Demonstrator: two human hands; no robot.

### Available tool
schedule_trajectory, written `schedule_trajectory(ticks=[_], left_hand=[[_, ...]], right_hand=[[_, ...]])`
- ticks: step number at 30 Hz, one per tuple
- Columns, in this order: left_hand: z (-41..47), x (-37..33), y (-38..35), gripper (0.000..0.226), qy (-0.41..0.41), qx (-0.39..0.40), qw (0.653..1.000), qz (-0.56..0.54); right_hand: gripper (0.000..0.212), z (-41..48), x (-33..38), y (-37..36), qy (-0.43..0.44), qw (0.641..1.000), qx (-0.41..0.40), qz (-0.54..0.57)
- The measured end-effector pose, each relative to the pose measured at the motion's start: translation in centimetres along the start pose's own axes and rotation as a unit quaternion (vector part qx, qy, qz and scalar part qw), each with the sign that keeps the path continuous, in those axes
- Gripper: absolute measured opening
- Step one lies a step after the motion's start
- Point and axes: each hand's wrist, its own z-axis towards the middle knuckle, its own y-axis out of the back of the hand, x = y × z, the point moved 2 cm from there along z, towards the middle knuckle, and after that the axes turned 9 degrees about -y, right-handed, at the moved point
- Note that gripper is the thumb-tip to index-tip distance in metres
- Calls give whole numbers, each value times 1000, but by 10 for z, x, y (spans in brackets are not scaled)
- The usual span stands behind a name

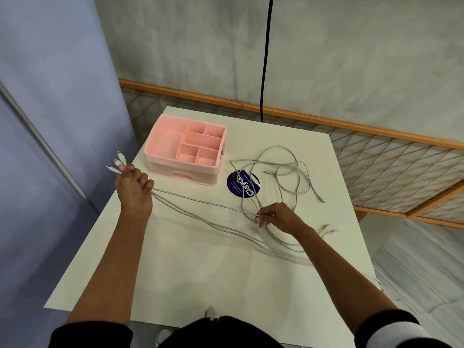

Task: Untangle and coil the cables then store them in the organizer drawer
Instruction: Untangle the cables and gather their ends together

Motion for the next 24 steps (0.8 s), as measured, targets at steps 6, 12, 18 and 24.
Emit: schedule_trajectory(ticks=[6,12,18,24], left_hand=[[3,-4,-3,37,-4,9,1000,-19],[0,-2,-1,37,-4,-8,1000,-3],[2,-3,1,38,-12,-17,1000,0],[8,-17,10,40,-36,-39,998,13]], right_hand=[[22,0,-6,7,-6,992,60,-111],[11,-6,-27,15,-21,988,-104,-108],[18,-15,-39,19,-58,992,-75,-78],[11,-29,-68,35,-138,977,-132,-100]])
